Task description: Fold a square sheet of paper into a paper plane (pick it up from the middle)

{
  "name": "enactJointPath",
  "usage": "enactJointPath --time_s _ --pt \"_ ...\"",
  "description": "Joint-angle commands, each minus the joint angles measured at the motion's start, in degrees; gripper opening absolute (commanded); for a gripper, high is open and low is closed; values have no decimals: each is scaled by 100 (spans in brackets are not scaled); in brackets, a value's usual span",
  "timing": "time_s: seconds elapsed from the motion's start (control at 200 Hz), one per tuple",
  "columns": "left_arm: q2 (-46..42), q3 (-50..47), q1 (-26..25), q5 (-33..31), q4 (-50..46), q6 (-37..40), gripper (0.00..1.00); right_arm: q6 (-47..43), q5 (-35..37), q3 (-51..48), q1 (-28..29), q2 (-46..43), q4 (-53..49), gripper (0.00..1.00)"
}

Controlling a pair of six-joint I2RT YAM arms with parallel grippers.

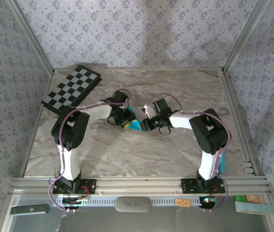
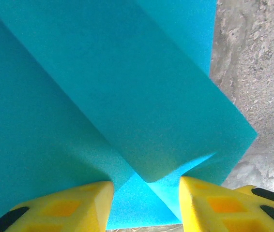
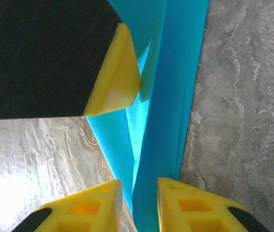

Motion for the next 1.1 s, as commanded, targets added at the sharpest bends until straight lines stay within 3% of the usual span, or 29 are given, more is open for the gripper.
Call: enactJointPath --time_s 0.0,0.39,0.795,1.094 --pt "470 -208 -46 -229 -634 -40 43 -250 190 -44 114 -103 33 28" --pt "470 -205 -46 -204 -639 -59 43 -439 717 54 269 38 -51 29" --pt "469 -234 -46 -186 -650 -60 43 -508 912 -42 310 77 187 23" --pt "254 -52 -7 -140 -697 102 42 -286 27 -108 63 90 358 10"
